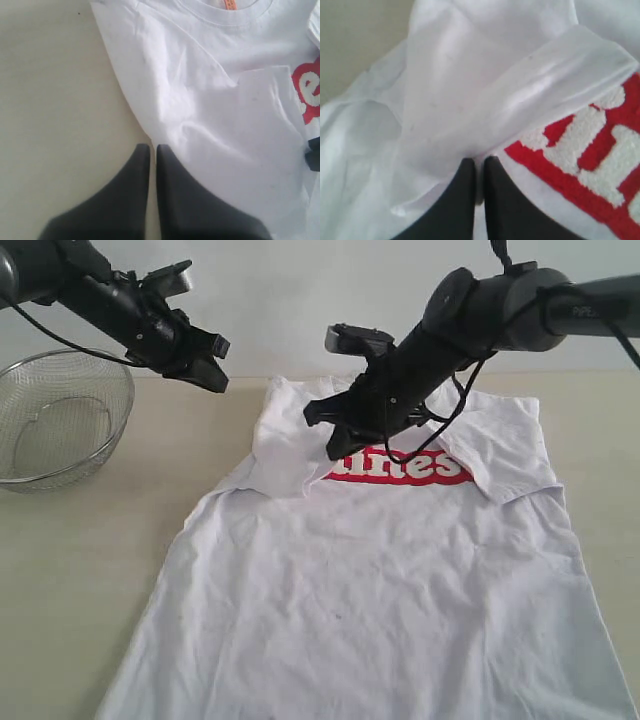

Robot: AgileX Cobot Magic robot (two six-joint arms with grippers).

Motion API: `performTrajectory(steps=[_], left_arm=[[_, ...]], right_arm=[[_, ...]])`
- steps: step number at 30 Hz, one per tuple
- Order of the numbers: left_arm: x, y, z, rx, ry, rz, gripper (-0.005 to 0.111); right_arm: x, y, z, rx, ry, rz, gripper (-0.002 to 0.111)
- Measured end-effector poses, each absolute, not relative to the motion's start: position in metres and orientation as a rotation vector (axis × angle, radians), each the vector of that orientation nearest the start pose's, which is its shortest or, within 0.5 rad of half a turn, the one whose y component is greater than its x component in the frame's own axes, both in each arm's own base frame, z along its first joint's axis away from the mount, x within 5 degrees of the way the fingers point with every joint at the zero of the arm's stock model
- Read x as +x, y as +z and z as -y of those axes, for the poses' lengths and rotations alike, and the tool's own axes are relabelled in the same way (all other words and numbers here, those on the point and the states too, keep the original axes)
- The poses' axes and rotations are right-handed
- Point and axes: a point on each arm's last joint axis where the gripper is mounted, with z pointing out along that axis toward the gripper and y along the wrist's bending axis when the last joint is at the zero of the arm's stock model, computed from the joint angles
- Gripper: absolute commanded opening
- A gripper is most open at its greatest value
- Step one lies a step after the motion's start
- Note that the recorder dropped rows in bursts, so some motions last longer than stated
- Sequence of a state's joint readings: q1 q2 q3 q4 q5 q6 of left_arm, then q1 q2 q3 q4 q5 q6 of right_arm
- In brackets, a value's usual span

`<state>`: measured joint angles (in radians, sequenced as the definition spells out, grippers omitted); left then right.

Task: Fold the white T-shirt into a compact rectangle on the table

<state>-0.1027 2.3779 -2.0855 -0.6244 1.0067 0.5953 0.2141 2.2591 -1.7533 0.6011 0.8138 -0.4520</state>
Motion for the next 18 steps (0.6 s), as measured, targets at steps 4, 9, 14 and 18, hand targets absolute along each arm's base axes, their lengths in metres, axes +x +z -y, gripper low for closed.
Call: performTrajectory(steps=[4,9,14,18], left_arm=[[0.508,0.19,0.098,0.582,-0.644,-2.524,0.005],[0.508,0.19,0.098,0.582,-0.644,-2.524,0.005],[0.507,0.189,0.098,0.592,-0.656,-2.536,0.005],[0.501,0.187,0.098,0.639,-0.667,-2.582,0.005]], right_arm=[[0.456,0.157,-0.134,-0.507,0.577,-2.735,0.0],[0.448,0.154,-0.131,-0.577,0.565,-2.826,0.0],[0.445,0.153,-0.13,-0.632,0.559,-2.839,0.0],[0.449,0.154,-0.13,-0.639,0.533,-2.795,0.0]])
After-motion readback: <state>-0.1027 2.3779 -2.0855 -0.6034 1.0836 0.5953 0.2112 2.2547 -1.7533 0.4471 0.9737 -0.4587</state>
